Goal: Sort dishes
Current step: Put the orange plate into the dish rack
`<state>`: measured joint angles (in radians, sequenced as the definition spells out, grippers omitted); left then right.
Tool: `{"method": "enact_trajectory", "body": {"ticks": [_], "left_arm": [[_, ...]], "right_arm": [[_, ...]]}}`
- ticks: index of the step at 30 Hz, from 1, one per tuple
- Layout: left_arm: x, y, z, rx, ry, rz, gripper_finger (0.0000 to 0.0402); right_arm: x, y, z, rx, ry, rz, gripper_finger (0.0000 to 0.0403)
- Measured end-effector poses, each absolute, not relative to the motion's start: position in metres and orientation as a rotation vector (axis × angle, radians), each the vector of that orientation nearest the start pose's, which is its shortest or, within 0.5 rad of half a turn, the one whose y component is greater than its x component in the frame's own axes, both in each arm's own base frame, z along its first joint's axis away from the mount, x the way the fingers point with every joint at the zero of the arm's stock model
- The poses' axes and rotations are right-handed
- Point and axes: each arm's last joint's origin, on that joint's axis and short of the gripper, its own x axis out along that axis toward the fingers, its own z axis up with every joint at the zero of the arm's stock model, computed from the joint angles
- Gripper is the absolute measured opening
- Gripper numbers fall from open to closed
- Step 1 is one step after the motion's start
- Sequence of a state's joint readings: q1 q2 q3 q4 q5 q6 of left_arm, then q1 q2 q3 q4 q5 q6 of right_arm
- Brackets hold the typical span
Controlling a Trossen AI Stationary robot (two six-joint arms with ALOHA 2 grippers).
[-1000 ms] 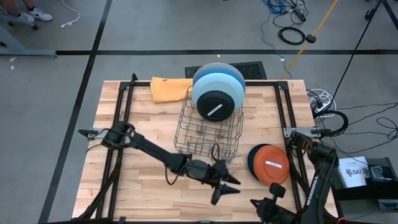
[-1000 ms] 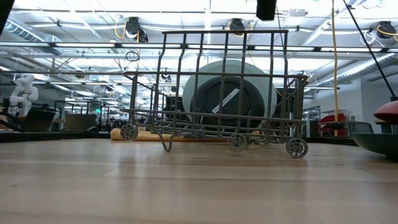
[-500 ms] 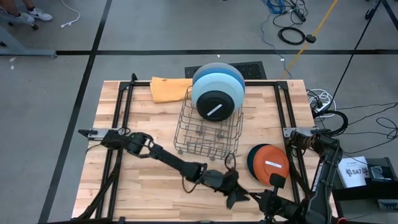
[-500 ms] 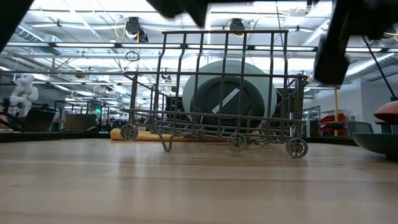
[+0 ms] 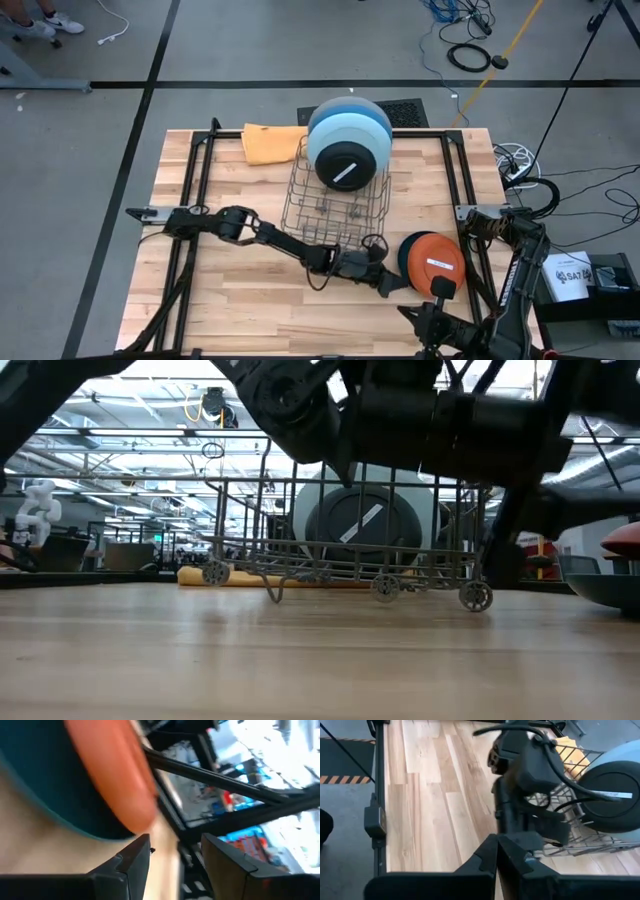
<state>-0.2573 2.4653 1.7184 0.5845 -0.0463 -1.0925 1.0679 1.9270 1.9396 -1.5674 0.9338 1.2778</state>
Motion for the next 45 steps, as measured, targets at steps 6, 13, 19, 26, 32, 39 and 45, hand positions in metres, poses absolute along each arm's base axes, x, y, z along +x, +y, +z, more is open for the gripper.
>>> {"method": "enact_trajectory", "body": {"ticks": [6, 13, 19, 26, 32, 39, 45], "left_arm": [[0.526, -0.122, 0.124, -1.012, 0.3, -0.026, 0.0205], [0.528, -0.116, 0.125, -1.016, 0.287, -0.018, 0.0226], [0.528, -0.116, 0.125, -1.02, 0.285, -0.016, 0.0226], [0.528, -0.116, 0.125, -1.026, 0.29, -0.025, 0.0226], [0.528, -0.125, 0.141, -1.054, 0.21, -0.284, 0.0226], [0.515, -0.159, 0.173, -0.932, 0.095, -0.465, 0.0207], [0.493, -0.189, 0.227, -0.703, 0.02, -0.63, 0.0173]], "right_arm": [[0.194, 0.303, 0.329, -0.1, 0.669, -0.379, 0.0], [0.194, 0.304, 0.33, -0.108, 0.66, -0.375, 0.0], [0.195, 0.304, 0.33, -0.124, 0.641, -0.371, 0.0], [0.195, 0.304, 0.33, -0.119, 0.643, -0.372, 0.0], [0.194, 0.307, 0.329, -0.035, 0.682, -0.365, 0.0], [0.179, 0.317, 0.329, -0.051, 0.636, -0.326, 0.0], [0.176, 0.319, 0.332, -0.034, 0.565, -0.335, 0.0]]}}
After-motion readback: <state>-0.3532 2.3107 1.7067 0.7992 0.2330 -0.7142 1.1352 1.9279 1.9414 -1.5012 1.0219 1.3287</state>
